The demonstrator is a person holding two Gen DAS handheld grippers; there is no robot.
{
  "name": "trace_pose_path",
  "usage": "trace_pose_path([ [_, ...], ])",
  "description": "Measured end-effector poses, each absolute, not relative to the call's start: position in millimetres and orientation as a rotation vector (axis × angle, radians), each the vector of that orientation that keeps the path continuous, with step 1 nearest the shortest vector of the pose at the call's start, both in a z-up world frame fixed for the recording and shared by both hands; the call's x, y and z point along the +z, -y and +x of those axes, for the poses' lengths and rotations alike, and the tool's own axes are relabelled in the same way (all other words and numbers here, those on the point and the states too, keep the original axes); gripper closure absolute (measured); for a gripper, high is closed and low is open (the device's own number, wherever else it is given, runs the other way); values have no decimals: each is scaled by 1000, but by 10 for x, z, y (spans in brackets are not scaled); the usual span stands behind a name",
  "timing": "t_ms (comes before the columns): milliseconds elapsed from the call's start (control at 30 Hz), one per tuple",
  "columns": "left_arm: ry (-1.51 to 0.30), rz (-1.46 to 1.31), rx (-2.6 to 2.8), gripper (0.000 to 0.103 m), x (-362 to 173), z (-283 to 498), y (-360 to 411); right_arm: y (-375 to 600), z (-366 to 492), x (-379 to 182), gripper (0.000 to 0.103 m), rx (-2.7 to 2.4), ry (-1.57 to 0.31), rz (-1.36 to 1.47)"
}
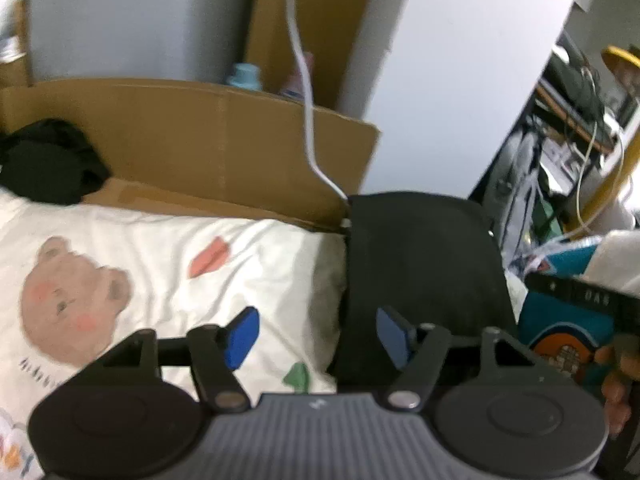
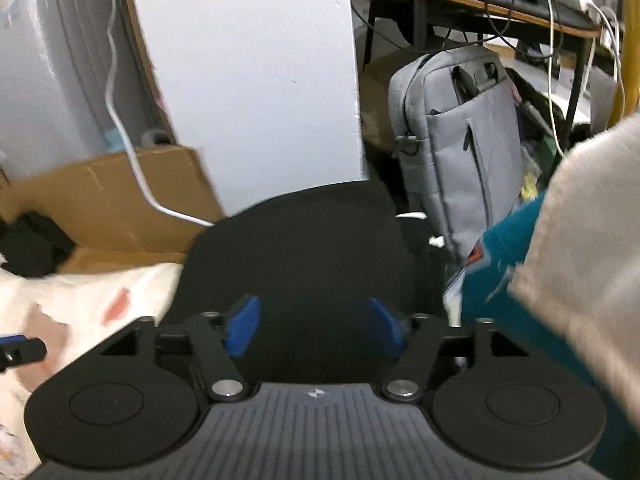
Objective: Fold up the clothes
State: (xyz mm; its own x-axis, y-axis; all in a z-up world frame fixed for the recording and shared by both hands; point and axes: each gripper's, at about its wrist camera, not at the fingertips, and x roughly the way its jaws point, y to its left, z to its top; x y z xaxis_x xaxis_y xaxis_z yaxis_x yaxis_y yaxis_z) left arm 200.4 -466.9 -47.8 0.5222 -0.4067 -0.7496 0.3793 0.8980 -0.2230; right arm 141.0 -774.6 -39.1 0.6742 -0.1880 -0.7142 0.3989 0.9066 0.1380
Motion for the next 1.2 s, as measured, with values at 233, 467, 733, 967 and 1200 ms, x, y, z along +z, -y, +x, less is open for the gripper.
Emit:
trace_pose_path([
  [233, -864, 6, -380, 16, -118, 1624, 4074, 7107, 1108, -86, 12, -270, -729, 243],
  [467, -807, 36, -316, 1, 216, 1286, 3536, 6627, 840, 160, 2, -223, -693, 240],
  [733, -736, 13, -294, 1, 508, 1024, 2905, 6185, 572, 356, 0, -203, -688, 244],
  [967, -705, 26, -241, 0, 717, 725, 2340, 5542, 386, 682, 0, -180, -634, 231],
  [1200, -721, -20, -161, 0, 729, 493, 1692, 4680, 324, 799, 0, -85, -647, 202],
])
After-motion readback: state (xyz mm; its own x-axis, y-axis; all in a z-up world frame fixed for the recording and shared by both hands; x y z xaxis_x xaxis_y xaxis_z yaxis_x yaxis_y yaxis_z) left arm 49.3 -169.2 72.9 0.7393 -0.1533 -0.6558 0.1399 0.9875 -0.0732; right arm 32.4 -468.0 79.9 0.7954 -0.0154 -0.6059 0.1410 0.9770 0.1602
